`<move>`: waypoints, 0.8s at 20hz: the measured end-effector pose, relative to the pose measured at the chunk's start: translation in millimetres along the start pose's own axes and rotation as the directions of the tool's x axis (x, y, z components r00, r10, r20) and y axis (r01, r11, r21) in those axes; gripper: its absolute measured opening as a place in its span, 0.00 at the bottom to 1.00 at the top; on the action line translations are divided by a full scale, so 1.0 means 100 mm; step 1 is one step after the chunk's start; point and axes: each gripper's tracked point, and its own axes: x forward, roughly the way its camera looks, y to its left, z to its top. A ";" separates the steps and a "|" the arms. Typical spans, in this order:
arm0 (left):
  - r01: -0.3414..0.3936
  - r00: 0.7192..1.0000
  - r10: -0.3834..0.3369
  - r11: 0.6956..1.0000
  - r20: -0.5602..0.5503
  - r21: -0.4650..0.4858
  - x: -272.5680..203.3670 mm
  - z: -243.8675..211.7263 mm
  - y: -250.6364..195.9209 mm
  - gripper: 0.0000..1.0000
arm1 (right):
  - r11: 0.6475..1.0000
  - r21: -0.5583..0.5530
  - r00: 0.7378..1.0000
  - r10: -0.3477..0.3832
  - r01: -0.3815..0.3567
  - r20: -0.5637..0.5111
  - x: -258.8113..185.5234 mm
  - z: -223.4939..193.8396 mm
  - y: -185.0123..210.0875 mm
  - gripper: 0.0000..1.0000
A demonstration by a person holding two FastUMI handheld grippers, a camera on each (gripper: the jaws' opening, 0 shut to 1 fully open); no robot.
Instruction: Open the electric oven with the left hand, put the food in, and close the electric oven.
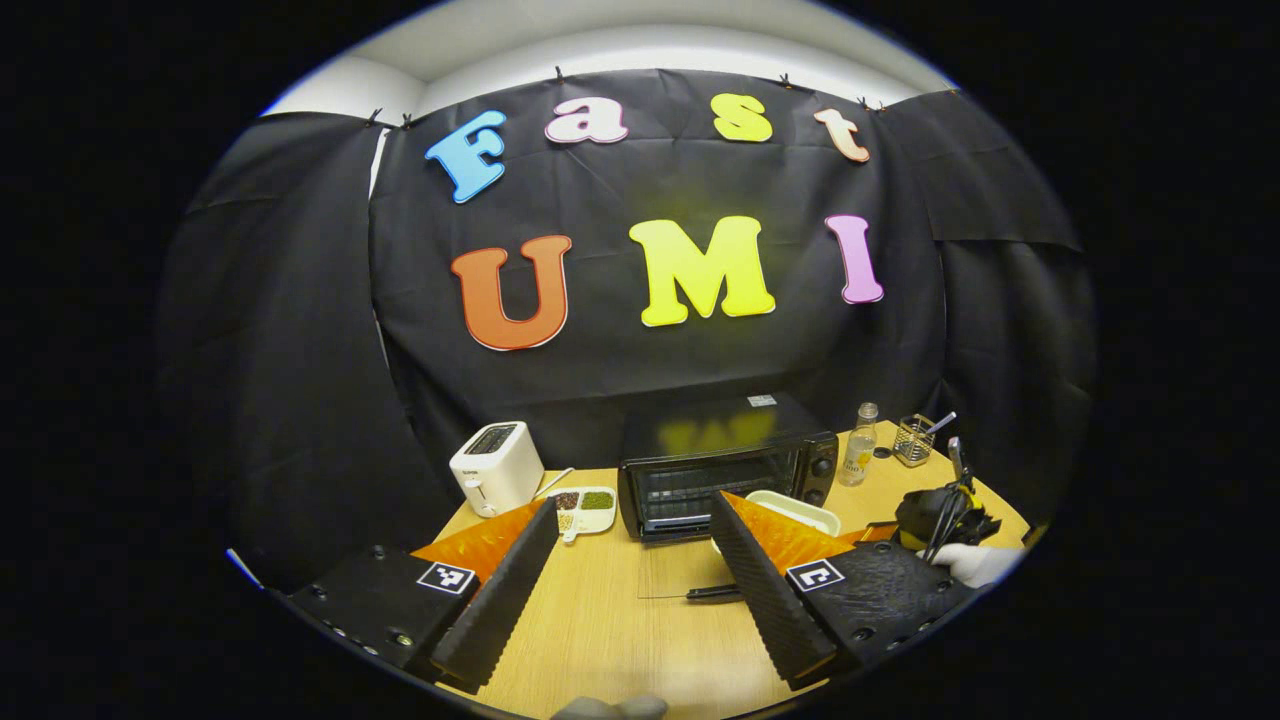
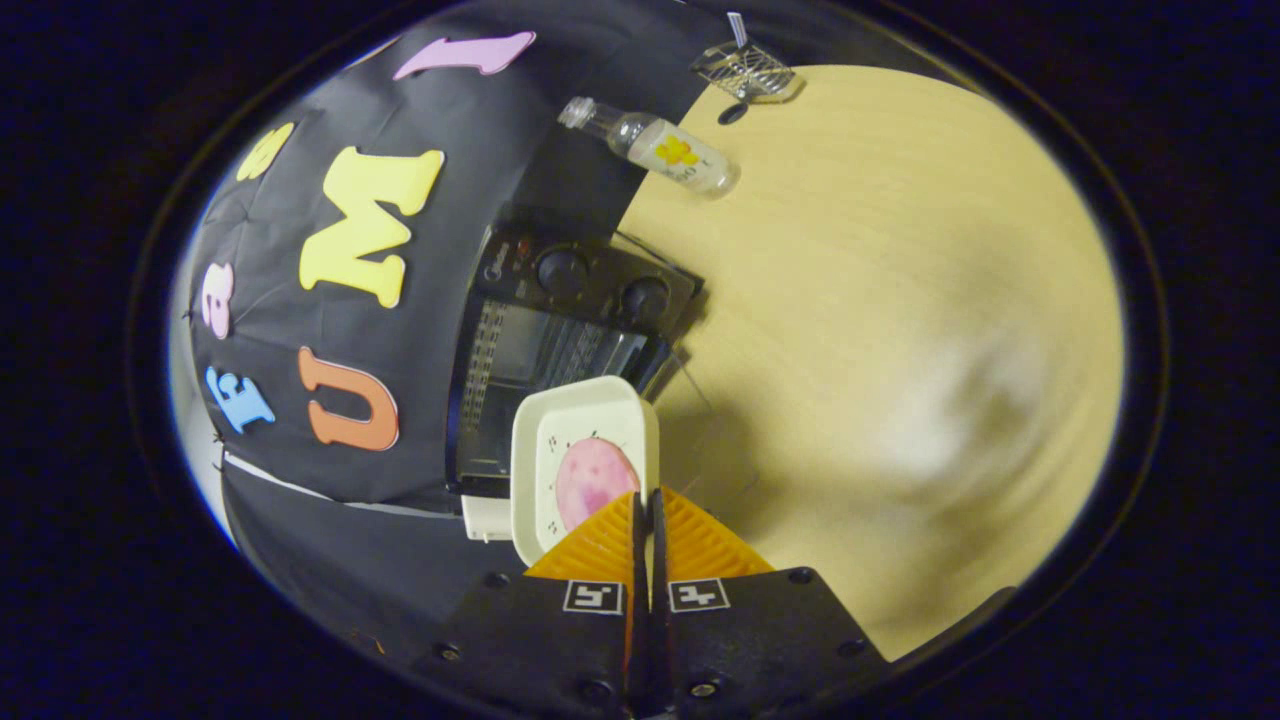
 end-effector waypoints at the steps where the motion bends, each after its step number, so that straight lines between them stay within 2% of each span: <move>1: -0.008 1.000 0.008 1.000 -0.004 -0.004 -0.01 0.00 0.05 0.97 | 1.000 0.020 1.000 0.000 0.000 -0.013 0.10 -0.10 0.02 0.04; 2: -0.016 1.000 0.016 1.000 -0.004 -0.003 -0.03 0.00 0.10 0.97 | 1.000 0.032 1.000 0.001 0.000 -0.020 0.19 -0.17 0.05 0.00; 6: -0.053 0.999 0.053 0.999 -0.004 0.002 -0.11 -0.01 0.30 0.97 | 0.999 0.028 1.000 0.021 -0.021 -0.021 0.48 -0.29 0.21 0.00; 9: -0.085 0.996 0.085 0.996 -0.011 -0.003 -0.09 -0.05 0.41 0.97 | 1.000 0.022 1.000 0.015 -0.016 0.016 0.69 -0.10 0.29 0.00; 10: -0.092 0.996 0.092 0.996 -0.010 -0.008 -0.09 -0.06 0.44 0.97 | 1.000 0.019 0.999 0.008 -0.009 0.033 0.75 -0.01 0.29 0.04; 11: -0.099 0.995 0.098 0.995 -0.010 -0.010 -0.08 -0.06 0.45 0.97 | 1.000 0.017 0.999 0.002 -0.003 0.052 0.81 0.09 0.29 0.00; 13: -0.111 0.994 0.110 0.994 -0.017 -0.012 -0.06 -0.10 0.48 0.97 | 1.000 0.017 0.997 -0.002 0.000 0.078 0.94 0.26 0.31 0.04; 14: -0.114 0.993 0.114 0.993 -0.018 -0.014 -0.04 -0.11 0.49 0.97 | 1.000 0.019 0.996 0.002 -0.003 0.089 1.00 0.34 0.32 0.00; 16: -0.124 0.992 0.124 0.992 -0.023 -0.014 -0.01 -0.13 0.52 0.97 | 1.000 -0.010 0.992 0.008 -0.007 0.124 1.11 0.52 0.38 0.00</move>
